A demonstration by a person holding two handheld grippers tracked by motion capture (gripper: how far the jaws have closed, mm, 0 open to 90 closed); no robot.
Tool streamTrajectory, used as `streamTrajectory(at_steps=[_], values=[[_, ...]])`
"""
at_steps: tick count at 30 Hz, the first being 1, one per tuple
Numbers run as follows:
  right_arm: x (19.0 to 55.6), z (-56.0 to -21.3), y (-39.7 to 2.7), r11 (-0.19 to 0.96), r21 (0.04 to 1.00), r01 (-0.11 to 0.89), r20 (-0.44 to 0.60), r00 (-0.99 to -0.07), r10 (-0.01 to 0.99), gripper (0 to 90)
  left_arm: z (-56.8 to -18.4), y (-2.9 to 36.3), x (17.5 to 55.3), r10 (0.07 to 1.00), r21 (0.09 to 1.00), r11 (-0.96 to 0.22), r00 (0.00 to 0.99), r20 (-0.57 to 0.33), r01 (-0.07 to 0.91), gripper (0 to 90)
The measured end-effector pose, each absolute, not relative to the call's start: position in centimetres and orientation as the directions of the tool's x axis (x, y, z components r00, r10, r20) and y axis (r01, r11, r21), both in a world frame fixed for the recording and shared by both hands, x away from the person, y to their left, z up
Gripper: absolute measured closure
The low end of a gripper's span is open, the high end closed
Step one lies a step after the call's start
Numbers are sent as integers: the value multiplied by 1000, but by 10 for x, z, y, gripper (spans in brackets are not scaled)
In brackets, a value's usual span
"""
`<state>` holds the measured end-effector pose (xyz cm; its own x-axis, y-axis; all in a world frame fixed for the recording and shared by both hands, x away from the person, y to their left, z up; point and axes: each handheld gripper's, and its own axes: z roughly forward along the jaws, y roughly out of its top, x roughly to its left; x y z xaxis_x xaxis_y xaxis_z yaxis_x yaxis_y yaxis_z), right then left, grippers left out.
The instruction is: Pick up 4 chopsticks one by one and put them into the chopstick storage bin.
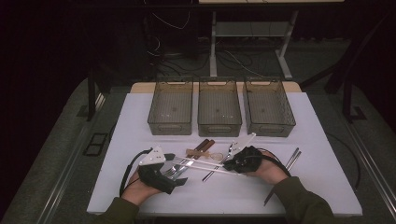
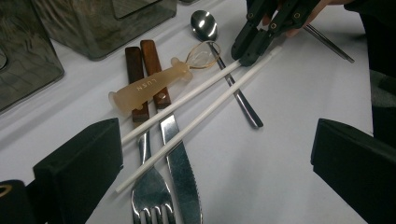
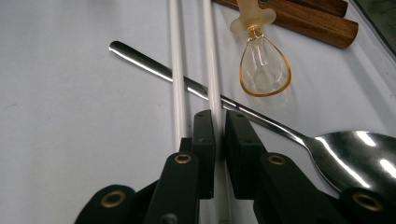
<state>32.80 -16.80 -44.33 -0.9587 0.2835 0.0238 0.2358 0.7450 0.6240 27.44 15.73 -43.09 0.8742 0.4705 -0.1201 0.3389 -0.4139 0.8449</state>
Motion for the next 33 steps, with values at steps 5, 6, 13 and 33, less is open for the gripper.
streamTrajectory(at_steps=[5,6,13,33], values=[[329,-444,-168,750,630,201,2,-967,257,836,-431,157,274,471,845,-414,874,-120,339,8],[329,-444,-168,750,630,201,4,-967,256,837,-431,157,274,470,845,-414,874,-120,339,8],[332,-443,-169,753,632,185,6,-972,234,841,-431,157,274,470,845,-413,874,-122,340,8],[333,-433,-178,697,666,265,92,-957,276,842,-431,158,274,468,846,-413,875,-122,338,8]])
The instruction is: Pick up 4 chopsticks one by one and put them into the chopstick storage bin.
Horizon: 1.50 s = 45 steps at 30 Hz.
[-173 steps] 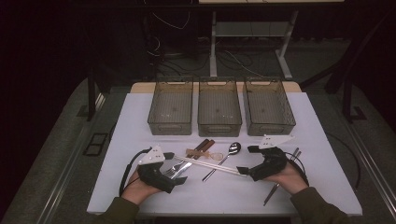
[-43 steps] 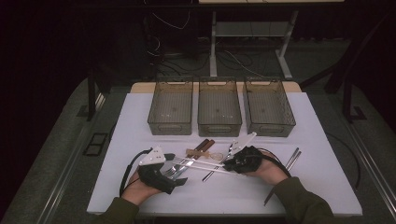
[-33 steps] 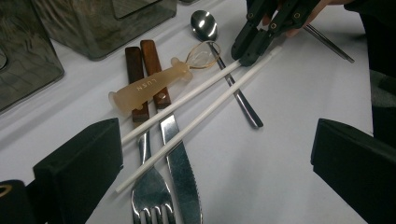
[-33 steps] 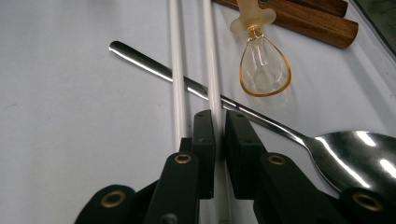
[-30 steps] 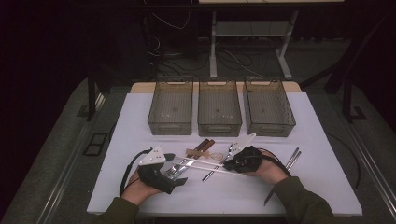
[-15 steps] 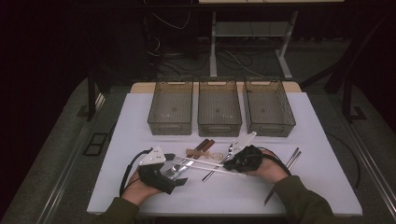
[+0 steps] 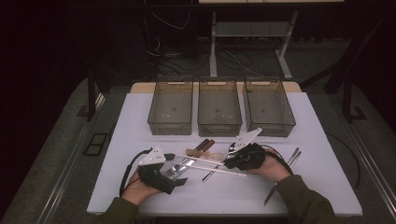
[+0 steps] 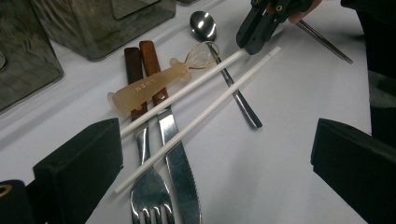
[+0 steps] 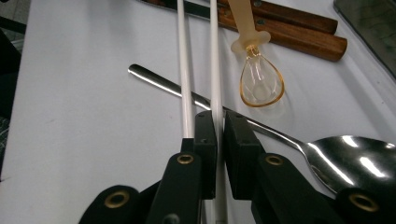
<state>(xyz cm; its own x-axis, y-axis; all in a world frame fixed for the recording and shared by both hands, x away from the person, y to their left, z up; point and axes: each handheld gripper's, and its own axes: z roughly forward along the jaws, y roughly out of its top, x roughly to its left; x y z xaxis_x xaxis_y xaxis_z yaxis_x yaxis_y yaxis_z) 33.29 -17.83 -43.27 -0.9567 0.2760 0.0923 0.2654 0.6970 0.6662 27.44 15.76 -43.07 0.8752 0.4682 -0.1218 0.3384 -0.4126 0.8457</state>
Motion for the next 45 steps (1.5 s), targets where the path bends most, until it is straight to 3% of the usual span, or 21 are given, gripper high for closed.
streamTrajectory(at_steps=[21,45], values=[[328,-406,-197,582,737,343,182,-931,318,842,-433,159,274,467,847,-410,875,-124,339,8],[328,-388,-213,454,813,364,224,-916,333,842,-439,162,275,482,836,-418,867,-129,356,0]])
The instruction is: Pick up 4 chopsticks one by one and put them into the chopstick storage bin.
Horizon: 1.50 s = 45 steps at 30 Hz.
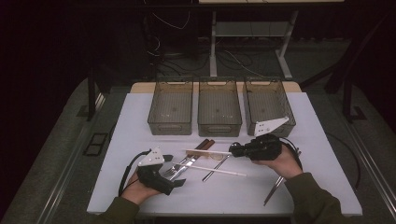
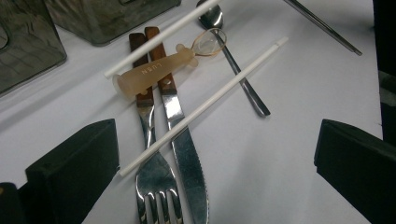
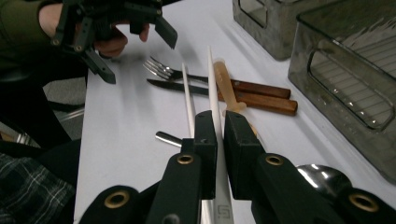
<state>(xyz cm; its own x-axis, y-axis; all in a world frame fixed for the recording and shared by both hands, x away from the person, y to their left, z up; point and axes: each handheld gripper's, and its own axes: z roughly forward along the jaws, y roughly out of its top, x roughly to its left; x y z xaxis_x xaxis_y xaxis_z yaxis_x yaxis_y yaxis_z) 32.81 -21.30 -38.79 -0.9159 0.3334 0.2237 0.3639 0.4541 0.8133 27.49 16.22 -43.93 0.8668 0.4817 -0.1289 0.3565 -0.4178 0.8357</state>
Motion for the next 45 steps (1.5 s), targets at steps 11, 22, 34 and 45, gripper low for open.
streamTrajectory(at_steps=[11,22,34,45], values=[[328,-381,-215,418,831,368,222,-907,356,842,-439,162,275,477,835,-423,870,-125,352,0],[331,-374,-214,369,848,380,236,-895,379,842,-439,161,274,479,837,-421,869,-122,350,0],[340,-359,-216,323,869,374,225,-881,415,842,-439,161,274,481,838,-415,867,-127,353,0],[361,-344,-205,310,872,379,204,-857,473,842,-439,160,274,486,840,-405,863,-136,360,0]])
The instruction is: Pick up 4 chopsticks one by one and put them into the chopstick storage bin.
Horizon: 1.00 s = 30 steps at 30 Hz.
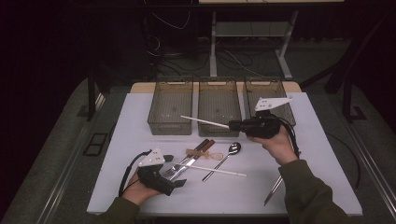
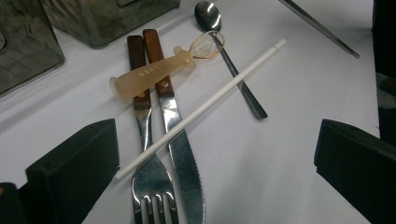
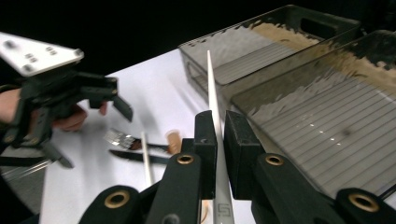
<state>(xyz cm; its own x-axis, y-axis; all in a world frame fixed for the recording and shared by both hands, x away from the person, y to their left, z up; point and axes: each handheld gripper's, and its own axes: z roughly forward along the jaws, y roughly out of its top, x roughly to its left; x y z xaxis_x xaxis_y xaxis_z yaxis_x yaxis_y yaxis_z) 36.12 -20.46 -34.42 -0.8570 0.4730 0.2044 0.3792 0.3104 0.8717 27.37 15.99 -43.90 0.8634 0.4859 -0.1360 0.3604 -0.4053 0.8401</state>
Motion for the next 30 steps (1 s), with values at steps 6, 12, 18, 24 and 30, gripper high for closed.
streamTrajectory(at_steps=[6,12,18,24,30], values=[[373,-335,-194,303,872,385,195,-841,505,842,-440,159,275,489,838,-410,862,-130,359,0],[386,-333,-179,307,863,401,190,-821,539,842,-440,158,274,486,838,-406,863,-139,364,0],[403,-335,-161,299,854,425,198,-798,568,842,-440,158,274,488,837,-408,862,-139,366,0],[421,-341,-144,295,841,454,198,-764,614,842,-439,159,275,490,838,-404,860,-142,368,0],[436,-346,-127,286,833,474,200,-740,642,842,-439,159,275,488,840,-404,862,-138,363,0]])
